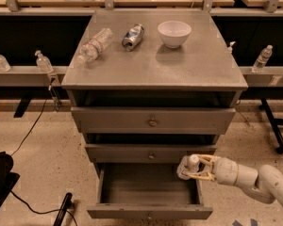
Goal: Place blue plastic bottle into bottom drawer
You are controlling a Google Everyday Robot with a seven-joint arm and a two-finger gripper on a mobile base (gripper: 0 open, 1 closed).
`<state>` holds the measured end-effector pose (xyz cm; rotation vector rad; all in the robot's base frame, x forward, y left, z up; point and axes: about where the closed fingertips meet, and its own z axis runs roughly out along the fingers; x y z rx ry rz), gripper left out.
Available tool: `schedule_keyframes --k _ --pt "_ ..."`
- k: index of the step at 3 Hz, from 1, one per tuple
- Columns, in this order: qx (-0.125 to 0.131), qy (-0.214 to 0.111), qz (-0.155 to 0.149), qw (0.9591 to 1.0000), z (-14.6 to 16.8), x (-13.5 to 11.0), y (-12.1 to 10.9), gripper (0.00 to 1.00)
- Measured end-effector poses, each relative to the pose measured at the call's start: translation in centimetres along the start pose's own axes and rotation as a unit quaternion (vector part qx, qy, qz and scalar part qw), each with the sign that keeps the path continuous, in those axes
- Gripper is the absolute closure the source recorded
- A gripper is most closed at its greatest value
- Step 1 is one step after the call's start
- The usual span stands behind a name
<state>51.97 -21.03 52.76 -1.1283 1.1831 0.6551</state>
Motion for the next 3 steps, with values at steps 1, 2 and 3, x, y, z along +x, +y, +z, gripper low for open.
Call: schedule_keyframes --k 1,2,3 --pt "-0.001 0.002 0.004 1.0000 0.3 -0.4 0.0 1.00" --pt "-0.001 0.002 0.004 1.0000 0.4 -0.4 0.0 1.00" --pt "-0.002 0.004 0.002 1.0000 -0.1 1.2 -0.2 1.00"
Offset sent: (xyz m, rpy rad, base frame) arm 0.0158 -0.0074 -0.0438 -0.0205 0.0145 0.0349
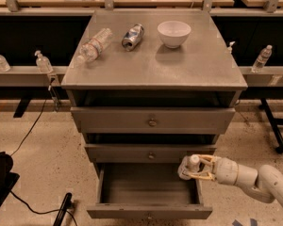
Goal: Place blue plastic bottle into bottom drawer
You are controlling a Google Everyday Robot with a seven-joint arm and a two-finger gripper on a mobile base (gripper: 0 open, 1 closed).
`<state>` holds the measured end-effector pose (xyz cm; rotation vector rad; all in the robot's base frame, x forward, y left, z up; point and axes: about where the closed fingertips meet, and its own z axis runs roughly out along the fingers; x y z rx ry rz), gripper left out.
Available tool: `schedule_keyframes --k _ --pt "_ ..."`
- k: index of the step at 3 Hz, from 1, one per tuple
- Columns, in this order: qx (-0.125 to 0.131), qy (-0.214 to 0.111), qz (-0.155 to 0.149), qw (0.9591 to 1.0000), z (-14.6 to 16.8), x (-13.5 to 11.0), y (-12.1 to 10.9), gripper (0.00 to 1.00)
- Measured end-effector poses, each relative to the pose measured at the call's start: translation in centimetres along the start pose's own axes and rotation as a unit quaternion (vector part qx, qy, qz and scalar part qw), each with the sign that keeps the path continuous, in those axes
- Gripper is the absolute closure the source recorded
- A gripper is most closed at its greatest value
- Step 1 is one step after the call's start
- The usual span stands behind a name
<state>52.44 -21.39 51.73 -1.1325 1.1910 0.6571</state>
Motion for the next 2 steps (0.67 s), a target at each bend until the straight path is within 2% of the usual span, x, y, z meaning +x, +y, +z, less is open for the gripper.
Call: schedule_keyframes --k 1,2 --pt "-0.033 -0.014 0.037 0.9987 0.2 7.1 2.0 1.00" --pt "-0.087 -0.050 0.096 0.9903 1.3 13.6 6.4 1.00"
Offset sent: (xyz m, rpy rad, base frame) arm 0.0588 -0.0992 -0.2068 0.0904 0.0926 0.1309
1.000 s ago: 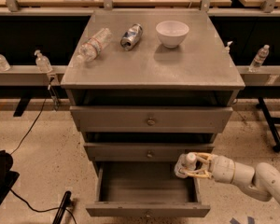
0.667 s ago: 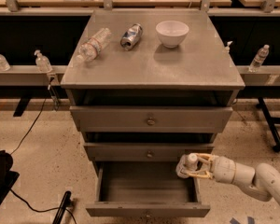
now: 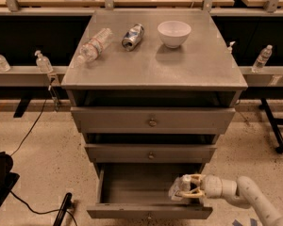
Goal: Place blue plastic bottle into bottom drawer
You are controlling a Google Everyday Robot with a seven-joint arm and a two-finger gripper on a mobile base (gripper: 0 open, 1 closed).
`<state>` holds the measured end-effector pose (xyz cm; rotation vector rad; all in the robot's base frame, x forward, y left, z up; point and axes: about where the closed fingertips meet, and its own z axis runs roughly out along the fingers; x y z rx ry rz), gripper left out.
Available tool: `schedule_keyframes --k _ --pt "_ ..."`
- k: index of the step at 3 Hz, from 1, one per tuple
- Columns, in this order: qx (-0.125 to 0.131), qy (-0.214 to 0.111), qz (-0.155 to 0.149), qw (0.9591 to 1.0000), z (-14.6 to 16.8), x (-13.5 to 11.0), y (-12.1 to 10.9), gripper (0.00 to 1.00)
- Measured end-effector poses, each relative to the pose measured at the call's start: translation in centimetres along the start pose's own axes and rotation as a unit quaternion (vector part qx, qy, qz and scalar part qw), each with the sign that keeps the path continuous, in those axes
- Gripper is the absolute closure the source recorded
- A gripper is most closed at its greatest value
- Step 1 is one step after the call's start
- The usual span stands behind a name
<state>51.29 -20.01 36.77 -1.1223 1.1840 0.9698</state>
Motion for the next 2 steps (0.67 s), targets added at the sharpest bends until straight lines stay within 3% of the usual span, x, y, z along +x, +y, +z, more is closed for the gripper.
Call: schedule_keyframes --k 1,2 --pt "-0.012 -0.028 0.007 0.9995 -0.6 3.7 0.4 1.00" --pt "0.026 -0.018 -0.054 0.9981 -2.6 4.1 -3.4 1.00"
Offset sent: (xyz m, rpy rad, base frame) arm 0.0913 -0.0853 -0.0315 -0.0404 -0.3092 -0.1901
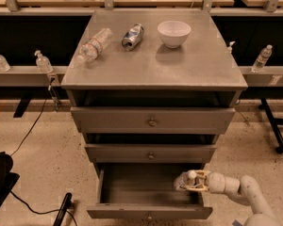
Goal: Place blue plastic bottle into bottom drawer
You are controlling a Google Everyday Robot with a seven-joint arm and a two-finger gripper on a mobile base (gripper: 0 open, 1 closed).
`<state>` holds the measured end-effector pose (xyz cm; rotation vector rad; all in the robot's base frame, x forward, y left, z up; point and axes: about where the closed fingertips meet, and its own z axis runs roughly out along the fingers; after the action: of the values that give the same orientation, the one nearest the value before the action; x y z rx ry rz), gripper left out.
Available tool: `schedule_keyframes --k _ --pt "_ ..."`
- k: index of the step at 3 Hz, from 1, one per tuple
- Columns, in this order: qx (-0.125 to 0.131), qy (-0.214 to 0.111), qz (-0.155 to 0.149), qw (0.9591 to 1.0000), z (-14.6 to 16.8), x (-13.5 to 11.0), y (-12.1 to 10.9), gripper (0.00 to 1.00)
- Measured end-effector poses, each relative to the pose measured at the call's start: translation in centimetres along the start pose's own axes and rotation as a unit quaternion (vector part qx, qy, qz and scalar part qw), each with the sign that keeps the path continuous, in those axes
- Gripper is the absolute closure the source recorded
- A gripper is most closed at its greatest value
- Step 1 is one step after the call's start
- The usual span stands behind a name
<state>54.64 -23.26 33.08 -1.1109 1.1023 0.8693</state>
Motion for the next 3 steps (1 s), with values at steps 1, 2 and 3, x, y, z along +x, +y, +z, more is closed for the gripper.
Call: schedule_keyframes --k 1,2,3 --pt "0.012 0.012 -0.020 0.9996 -1.1 -0.2 -1.6 1.00" --pt "0.025 0.050 0.000 0.9984 -0.4 2.6 -1.3 1.00" --pt "0.035 0.071 0.027 0.9965 0.0 5.2 -0.5 1.00"
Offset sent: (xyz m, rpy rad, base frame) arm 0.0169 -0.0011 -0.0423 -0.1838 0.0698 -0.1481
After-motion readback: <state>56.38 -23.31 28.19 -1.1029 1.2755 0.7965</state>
